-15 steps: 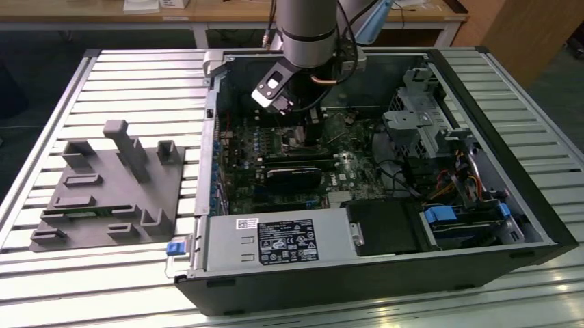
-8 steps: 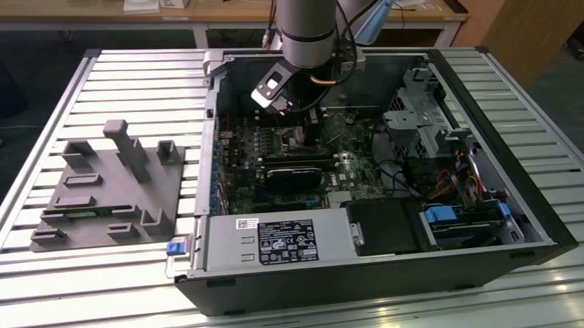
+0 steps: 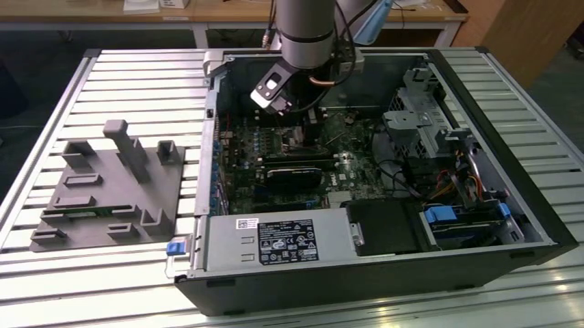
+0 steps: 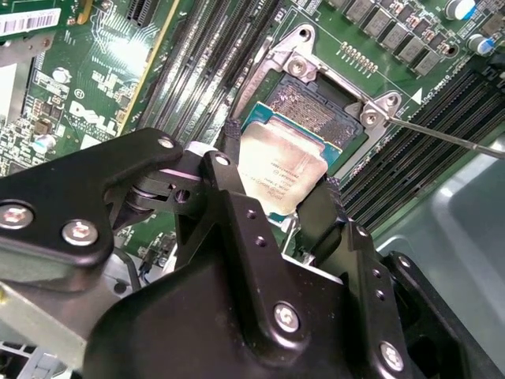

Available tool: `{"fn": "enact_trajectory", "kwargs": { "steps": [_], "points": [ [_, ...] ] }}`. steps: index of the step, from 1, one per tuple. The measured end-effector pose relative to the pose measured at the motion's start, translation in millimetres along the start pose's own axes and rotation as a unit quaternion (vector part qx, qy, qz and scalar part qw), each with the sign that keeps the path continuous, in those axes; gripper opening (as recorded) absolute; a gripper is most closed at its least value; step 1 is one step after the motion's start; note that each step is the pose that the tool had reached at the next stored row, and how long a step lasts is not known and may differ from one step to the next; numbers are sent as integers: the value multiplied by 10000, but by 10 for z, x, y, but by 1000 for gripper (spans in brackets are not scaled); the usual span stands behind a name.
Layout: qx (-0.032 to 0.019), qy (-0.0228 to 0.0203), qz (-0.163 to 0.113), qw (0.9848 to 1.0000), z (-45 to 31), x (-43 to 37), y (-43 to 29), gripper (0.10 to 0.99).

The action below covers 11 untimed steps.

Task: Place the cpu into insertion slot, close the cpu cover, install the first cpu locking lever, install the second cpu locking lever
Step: 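Place the cpu into insertion slot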

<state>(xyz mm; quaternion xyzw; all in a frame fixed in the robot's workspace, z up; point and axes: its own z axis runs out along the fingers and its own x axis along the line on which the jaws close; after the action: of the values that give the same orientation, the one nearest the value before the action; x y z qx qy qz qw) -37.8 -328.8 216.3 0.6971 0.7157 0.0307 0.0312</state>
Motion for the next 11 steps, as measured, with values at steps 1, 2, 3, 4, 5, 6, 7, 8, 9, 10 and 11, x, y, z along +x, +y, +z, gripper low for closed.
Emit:
{"fn": "enact_trajectory", "kwargs": {
  "steps": [1, 2, 3, 4, 5, 6, 7, 8, 9, 10, 11],
  "points": [
    [-1, 0, 0, 10000, 5, 2, -2, 541],
    [-1, 0, 0, 10000, 9, 3, -3, 541],
    [0, -1, 3, 10000, 13, 3, -4, 541],
    [0, -1, 8, 10000, 17, 5, -6, 541],
    [0, -2, 13, 10000, 22, 7, -8, 541],
    [0, -3, 18, 10000, 28, 10, -9, 541],
    [0, -5, 20, 10000, 33, 13, -11, 541],
    [0, -7, 23, 10000, 38, 16, -13, 541],
    [0, -11, 24, 10000, 43, 19, -15, 541],
    [0, -18, 25, 10000, 48, 23, -18, 541],
    [0, -23, 26, 10000, 55, 27, -20, 541]
  ]
}}
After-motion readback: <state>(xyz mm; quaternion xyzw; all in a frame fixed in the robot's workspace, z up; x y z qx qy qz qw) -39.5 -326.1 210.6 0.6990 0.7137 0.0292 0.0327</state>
